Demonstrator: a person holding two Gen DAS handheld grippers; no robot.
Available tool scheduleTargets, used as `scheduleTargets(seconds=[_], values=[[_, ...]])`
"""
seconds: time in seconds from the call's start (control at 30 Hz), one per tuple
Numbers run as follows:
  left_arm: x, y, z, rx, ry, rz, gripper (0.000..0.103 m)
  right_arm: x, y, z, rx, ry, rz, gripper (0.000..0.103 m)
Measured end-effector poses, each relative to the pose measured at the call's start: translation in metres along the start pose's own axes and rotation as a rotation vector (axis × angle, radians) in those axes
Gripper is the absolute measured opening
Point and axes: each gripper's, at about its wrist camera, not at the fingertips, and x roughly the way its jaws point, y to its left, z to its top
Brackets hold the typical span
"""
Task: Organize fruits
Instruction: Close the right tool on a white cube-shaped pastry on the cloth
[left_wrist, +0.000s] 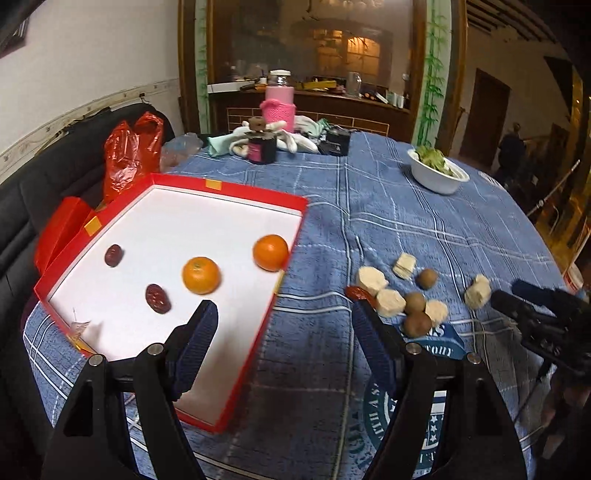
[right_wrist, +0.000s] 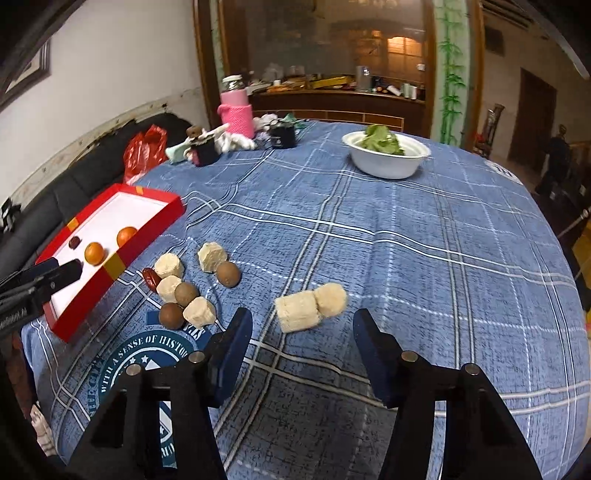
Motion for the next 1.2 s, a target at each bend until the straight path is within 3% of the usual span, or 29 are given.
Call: scheduleTargets(seconds=[0.17, 0.3, 0.43, 0.6, 0.77, 0.83, 0.97, 1.07, 1.2], values=[[0.000, -0.005, -0.006, 0.015, 0.017, -0.014, 0.075, 0.025, 0.011, 0.007, -0.050, 0.044, 0.009, 0.047], [0.003, -0.009, -0.007, 0.025, 0.027, -0.025, 0.075, 0.041, 0.012, 0.007, -0.071, 0.073, -0.023, 0.031], [0.009, -0.018, -0.007, 0.037, 0.045, -0.048, 0.075, 0.036, 0.007, 0.004, -0.054, 0.075, -0.011, 0.029], [0.013, -0.046, -0.011, 0.098, 0.073, -0.141, 0.075, 0.016, -0.006, -0.001, 0.032, 0.003, 0.029, 0.029], [0.028, -0.077, -0.013, 0.165, 0.120, -0.181, 0.075, 0.008, -0.014, -0.004, 0.083, -0.041, 0.077, 0.029], [0.036, -0.086, -0.013, 0.185, 0.146, -0.179, 0.071, 0.007, -0.015, -0.004, 0.090, -0.050, 0.092, 0.029], [0.048, -0.092, -0.015, 0.196, 0.190, -0.169, 0.040, 0.006, -0.019, -0.005, 0.105, -0.065, 0.107, 0.029], [0.052, -0.092, -0.011, 0.192, 0.199, -0.150, 0.024, 0.004, -0.020, -0.005, 0.111, -0.071, 0.115, 0.029], [0.049, -0.091, -0.013, 0.188, 0.195, -0.149, 0.024, 0.003, -0.019, -0.005, 0.109, -0.080, 0.123, 0.029]])
